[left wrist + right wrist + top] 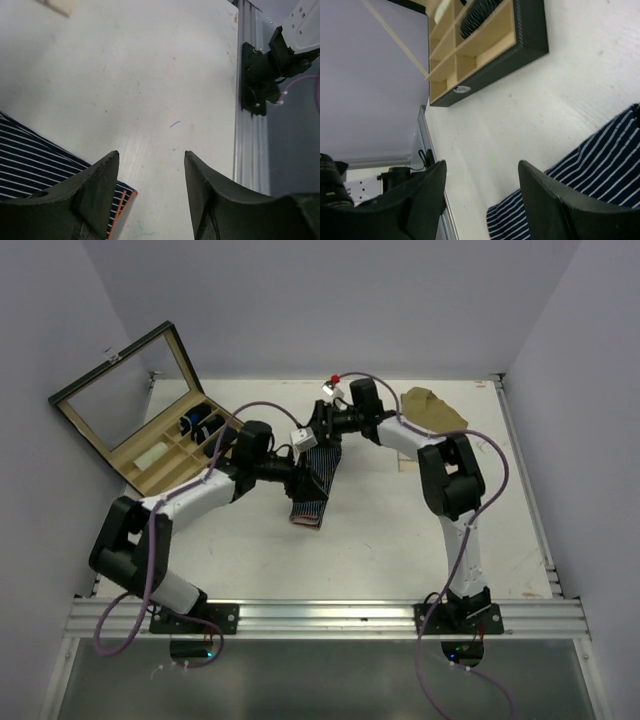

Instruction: Roll the underwear

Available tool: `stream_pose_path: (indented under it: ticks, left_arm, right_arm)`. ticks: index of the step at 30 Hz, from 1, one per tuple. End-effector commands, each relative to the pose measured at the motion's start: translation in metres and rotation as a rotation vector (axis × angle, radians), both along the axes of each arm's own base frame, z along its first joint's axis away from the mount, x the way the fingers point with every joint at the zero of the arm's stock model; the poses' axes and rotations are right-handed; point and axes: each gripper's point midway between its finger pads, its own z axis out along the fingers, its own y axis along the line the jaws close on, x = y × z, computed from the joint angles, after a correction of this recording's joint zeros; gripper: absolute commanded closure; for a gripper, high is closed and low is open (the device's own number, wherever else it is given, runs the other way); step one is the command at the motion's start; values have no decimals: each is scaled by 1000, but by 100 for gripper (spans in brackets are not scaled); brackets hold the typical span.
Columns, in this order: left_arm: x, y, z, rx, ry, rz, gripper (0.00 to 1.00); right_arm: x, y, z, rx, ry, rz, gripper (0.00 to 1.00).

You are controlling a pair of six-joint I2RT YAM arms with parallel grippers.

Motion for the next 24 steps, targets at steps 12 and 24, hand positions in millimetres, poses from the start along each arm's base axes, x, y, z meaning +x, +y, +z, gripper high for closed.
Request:
stream_pose_path:
  ticks: [12,24]
  left_arm:
    - [-14,102,-24,600,-836,-307,44]
    - [-36,88,-58,581,-998,-397,48]
  right_arm:
    - [-140,-5,17,-145,-50,292,58]
    - [-177,-12,-40,-174,85,299,63]
